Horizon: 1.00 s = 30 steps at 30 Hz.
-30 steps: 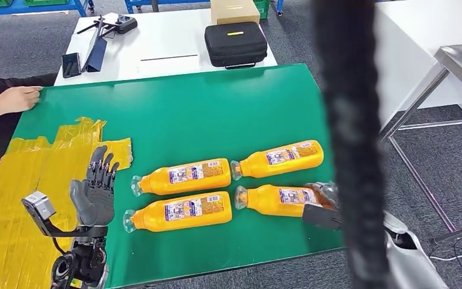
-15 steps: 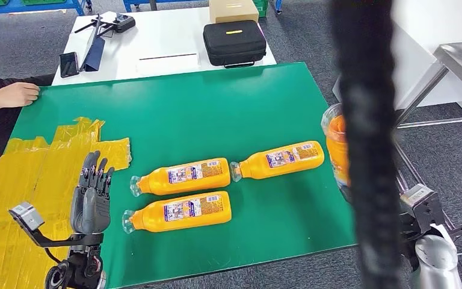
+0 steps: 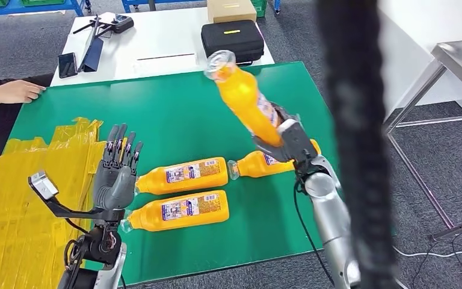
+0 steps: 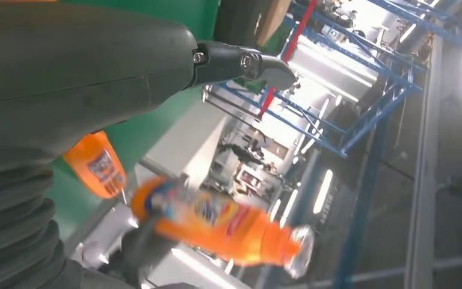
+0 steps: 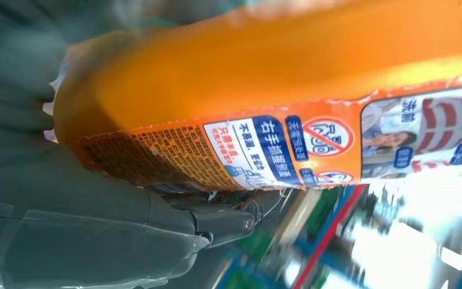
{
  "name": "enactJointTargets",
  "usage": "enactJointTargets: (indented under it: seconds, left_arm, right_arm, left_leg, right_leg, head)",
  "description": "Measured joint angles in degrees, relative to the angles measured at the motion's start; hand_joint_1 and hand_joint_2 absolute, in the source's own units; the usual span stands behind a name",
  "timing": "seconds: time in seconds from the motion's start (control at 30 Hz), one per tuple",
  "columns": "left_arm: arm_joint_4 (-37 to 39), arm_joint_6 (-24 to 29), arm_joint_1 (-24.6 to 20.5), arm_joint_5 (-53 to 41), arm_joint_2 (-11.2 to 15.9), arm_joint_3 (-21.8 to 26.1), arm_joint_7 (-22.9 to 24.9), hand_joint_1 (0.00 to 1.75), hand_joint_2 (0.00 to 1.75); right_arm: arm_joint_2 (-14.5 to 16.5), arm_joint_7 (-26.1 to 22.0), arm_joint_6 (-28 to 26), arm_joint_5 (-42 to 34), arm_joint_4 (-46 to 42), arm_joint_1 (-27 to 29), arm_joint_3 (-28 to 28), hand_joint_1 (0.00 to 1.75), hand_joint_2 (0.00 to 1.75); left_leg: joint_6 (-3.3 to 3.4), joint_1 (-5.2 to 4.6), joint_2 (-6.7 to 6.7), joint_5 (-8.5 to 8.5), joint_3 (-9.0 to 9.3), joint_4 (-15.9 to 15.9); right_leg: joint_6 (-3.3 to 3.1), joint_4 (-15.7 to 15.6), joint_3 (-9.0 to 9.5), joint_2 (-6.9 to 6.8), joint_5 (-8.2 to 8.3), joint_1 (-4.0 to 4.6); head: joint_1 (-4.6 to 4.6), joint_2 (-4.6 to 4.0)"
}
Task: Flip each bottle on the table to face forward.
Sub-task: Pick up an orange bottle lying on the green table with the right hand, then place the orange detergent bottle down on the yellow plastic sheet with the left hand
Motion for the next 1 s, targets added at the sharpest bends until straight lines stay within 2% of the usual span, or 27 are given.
enactJointTargets:
  seconds: [0.17,0.37,0.8,1.0]
  left_arm:
    - [1.9,3.8,-2.3,0.7,0.0,-1.1,0.5,0.0,1.75]
    - [2.4,6.5,-2.5,0.8,0.0,-1.1,0.5,0.0,1.75]
    - [3.9,8.5,-2.8,1.0,0.2,-1.7,0.6,0.0,1.75]
    - [4.0,10.3,-2.9,0.5,0.1,-1.9,0.7,0.0,1.75]
  right_arm:
    - [5.7,0.7,0.5,1.4,9.8,-7.5,7.0,1.75,1.75]
    - [10.7,1.7,0.7,2.6,12.4,-8.6,12.8,1.75,1.75]
    - [14.2,2.2,2.1,2.9,14.8,-8.9,17.4,1.75,1.75]
    - [16.4,4.8,2.3,3.6,17.3,-8.9,20.8,1.75,1.75]
  left_leg:
    - [-0.05,0.05,0.02,0.02,-0.09,0.0]
    - [-0.06,0.05,-0.09,0.01,-0.25,0.0]
    - [-0.05,-0.02,-0.08,0.01,-0.3,0.0]
    - [-0.06,0.04,-0.08,0.0,-0.31,0.0]
  right_leg:
    - [-0.01,0.0,-0.09,-0.01,-0.01,0.02]
    - [-0.04,0.0,-0.24,-0.05,-0.04,0.01]
    - [-0.01,0.0,-0.27,-0.08,-0.02,-0.04]
    - [-0.03,0.0,-0.3,-0.08,-0.04,0.0]
  head:
    - [0.01,0.0]
    - [0.02,0.0]
    - [0.03,0.0]
    - [0.03,0.0]
